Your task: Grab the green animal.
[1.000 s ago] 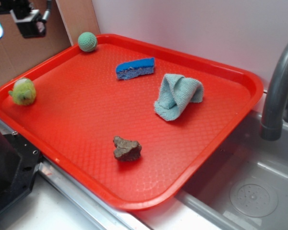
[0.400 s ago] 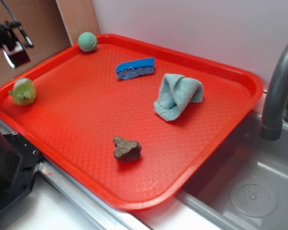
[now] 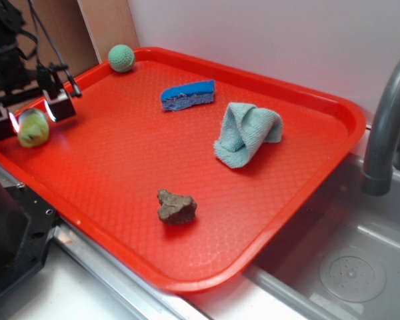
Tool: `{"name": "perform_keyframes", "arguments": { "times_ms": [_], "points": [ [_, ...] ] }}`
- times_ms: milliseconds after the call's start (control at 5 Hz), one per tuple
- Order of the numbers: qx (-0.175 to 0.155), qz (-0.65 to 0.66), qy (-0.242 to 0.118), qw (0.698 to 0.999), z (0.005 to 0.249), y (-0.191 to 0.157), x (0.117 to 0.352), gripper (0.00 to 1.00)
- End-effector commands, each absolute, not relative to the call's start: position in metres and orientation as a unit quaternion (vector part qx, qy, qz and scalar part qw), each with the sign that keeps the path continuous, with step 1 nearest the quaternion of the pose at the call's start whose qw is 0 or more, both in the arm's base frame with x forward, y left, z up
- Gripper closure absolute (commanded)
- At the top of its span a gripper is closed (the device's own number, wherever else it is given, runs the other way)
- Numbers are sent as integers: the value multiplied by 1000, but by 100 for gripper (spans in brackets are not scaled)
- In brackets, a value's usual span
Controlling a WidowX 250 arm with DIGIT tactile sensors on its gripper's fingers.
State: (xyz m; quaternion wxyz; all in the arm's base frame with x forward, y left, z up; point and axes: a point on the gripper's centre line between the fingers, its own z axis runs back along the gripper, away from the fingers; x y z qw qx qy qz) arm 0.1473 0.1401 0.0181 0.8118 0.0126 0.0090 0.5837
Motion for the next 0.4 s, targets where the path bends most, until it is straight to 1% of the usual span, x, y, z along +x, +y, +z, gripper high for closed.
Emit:
{"name": "perform_keyframes", "arguments": {
  "times_ms": [0, 200],
  "points": [
    [-21, 543, 10, 839, 18, 138, 138, 45],
    [-26, 538, 3, 842, 21, 136, 137, 100]
  ]
}}
